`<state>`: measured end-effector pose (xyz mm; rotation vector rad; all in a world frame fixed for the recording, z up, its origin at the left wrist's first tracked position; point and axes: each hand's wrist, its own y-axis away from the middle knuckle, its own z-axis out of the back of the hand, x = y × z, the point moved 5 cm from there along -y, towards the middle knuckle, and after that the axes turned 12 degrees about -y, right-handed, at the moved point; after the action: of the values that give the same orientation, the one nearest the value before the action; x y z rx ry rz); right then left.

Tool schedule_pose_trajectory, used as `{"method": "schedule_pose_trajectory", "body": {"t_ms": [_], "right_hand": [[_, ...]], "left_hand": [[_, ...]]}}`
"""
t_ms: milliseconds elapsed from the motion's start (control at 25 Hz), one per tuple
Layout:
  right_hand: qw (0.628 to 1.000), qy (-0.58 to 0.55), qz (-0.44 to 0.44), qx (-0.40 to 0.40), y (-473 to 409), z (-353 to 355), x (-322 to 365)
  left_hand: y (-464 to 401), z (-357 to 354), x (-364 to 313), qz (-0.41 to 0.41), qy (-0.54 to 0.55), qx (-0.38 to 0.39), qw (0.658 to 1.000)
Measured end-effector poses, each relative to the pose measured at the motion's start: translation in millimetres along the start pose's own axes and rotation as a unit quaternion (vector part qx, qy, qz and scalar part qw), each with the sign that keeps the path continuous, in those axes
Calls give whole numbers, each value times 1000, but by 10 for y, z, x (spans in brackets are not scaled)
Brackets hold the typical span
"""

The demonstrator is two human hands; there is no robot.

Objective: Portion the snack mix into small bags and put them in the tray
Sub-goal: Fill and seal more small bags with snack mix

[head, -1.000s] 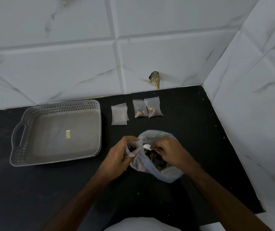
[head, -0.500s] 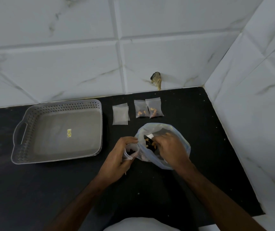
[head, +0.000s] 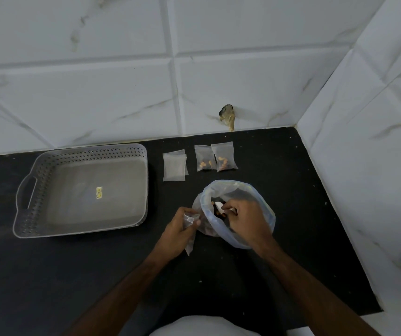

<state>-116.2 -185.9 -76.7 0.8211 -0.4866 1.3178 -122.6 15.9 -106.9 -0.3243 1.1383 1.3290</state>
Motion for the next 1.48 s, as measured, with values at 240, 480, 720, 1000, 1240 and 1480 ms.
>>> {"method": "schedule_pose_trajectory", "body": {"t_ms": [240, 480, 720, 1000, 1240, 1480], "right_hand": [[984, -123, -121, 45, -61, -79, -130], [899, -347, -267, 33, 33, -172, -297], [882, -419, -213, -4, 171, 149, -204], [888, -424, -177, -24, 410, 572, -163], [875, -467, -122, -46, 570, 949, 143], [933, -356, 46, -37, 638, 1011, 831]], "left_hand": [[-46, -56, 15, 6, 55, 12, 998], [-5, -12, -6, -13, 38, 14, 999], [42, 161, -22, -61, -35, -32, 997], [113, 323, -323, -136, -20, -71, 988], [107, 313, -566, -193, -44, -78, 977], [136, 271, -811, -219, -31, -83, 972]]}}
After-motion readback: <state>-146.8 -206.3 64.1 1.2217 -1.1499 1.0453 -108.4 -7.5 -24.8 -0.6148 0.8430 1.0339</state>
